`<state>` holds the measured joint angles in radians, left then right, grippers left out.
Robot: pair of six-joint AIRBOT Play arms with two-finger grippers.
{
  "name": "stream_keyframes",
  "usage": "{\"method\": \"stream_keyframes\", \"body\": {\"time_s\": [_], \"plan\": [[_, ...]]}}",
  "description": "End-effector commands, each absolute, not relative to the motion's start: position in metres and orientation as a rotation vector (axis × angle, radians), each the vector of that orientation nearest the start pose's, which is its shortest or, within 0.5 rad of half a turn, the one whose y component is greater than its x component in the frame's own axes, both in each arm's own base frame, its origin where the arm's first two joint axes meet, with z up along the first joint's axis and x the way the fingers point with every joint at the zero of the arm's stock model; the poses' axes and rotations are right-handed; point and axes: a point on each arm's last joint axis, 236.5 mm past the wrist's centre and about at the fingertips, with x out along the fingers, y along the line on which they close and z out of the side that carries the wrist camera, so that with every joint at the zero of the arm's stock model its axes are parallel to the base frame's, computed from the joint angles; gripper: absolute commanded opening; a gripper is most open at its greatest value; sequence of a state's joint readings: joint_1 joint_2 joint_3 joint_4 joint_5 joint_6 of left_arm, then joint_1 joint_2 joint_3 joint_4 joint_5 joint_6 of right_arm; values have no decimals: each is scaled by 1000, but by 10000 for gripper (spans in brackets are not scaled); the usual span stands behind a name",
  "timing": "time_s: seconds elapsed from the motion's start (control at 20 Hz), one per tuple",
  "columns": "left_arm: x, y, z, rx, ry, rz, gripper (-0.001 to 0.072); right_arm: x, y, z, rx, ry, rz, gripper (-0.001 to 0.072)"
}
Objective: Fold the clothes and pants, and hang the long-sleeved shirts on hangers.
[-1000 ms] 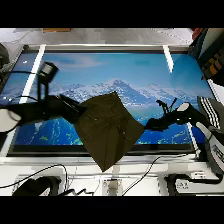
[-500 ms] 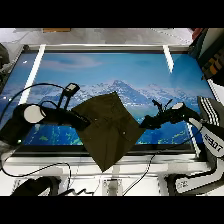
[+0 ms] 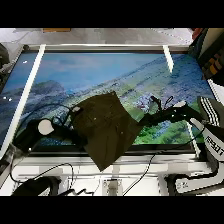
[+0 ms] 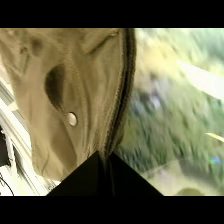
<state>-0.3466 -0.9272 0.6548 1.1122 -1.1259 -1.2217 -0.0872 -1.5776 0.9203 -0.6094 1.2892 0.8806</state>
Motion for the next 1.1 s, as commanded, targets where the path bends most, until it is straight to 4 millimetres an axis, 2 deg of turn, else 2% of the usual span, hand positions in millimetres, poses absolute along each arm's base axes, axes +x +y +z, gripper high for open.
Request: {"method": "stream_keyframes", "body": {"time_s": [0.0, 0.1, 0.2, 0.25, 0.3, 0.4, 0.55, 0.75, 0.95, 1.05], "plan": [[176, -171, -53, -9, 1399, -705, 442, 325, 161, -63, 625, 1407, 826, 36], [162, -168, -62, -94, 1434, -649, 443, 326, 162, -62, 628, 1404, 825, 36], [144, -181, -65, -238, 1484, -641, 446, 327, 163, -61, 636, 1399, 826, 36], [136, -191, -64, -317, 1501, -657, 536, 327, 163, -61, 637, 1399, 826, 36], [134, -201, -64, -400, 1502, -659, 658, 327, 163, -61, 636, 1399, 826, 36], [132, -209, -73, -501, 1490, -629, 656, 326, 163, -61, 639, 1401, 827, 37], [124, -215, -84, -564, 1493, -607, 655, 324, 164, -59, 646, 1411, 833, 37], [142, -222, -91, -516, 1394, -585, 636, 325, 166, -56, 663, 1403, 839, 36], [134, -229, -110, -496, 1445, -556, 635, 324, 168, -53, 678, 1403, 852, 37], [136, -233, -115, -530, 1451, -531, 628, 325, 168, -53, 678, 1402, 851, 36]]}}
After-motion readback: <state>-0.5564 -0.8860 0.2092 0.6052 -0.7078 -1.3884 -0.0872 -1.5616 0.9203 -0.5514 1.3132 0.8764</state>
